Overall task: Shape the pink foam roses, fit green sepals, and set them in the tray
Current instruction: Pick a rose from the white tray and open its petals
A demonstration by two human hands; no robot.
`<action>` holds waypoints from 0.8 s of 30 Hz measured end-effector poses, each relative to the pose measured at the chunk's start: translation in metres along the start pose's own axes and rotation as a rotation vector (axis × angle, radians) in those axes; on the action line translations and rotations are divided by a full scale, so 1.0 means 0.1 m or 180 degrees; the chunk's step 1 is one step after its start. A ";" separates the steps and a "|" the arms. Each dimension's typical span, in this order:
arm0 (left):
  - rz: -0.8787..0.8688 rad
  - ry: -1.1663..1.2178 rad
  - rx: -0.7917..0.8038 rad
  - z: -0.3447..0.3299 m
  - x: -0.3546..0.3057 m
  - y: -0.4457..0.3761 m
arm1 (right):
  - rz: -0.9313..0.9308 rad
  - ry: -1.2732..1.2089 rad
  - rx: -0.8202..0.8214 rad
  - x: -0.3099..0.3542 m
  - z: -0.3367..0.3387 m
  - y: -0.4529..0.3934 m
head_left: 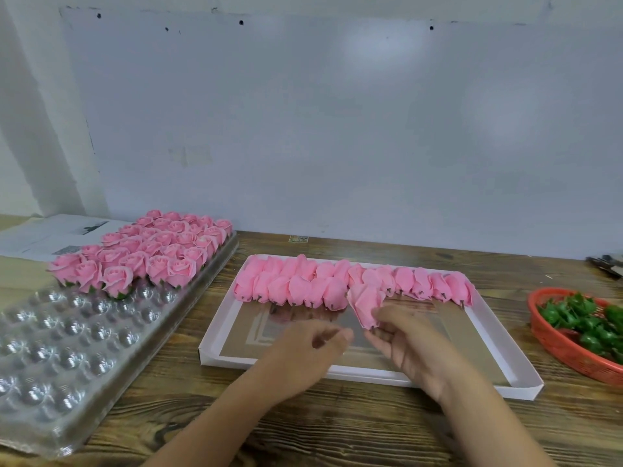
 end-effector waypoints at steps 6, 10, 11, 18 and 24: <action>-0.0338 0.1651 0.0543 -0.15 -0.24 -0.11 | -0.0520 -0.0341 0.1101 -0.14 -0.43 0.25; -0.0529 0.2112 0.0534 -0.12 -0.19 -0.09 | -0.0785 -0.0278 0.1205 -0.24 -0.50 0.28; -0.0576 0.2148 0.0544 -0.11 -0.17 -0.07 | -0.0834 -0.0222 0.1211 -0.25 -0.51 0.30; -0.0776 0.1781 0.0192 0.03 -0.17 0.01 | -0.0998 0.0066 0.1210 -0.35 -0.55 0.33; -0.0791 0.1299 -0.0165 0.11 -0.14 0.02 | -0.0988 0.0083 0.1094 -0.35 -0.54 0.33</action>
Point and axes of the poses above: each hand's wrist, its own y-axis away from the middle knuckle, its own z-axis out of the back of the hand, x = y × z, the point moved 9 cm from there along -y, towards the middle knuckle, and after that the axes turned 4 degrees about x, right-handed, at the moved point
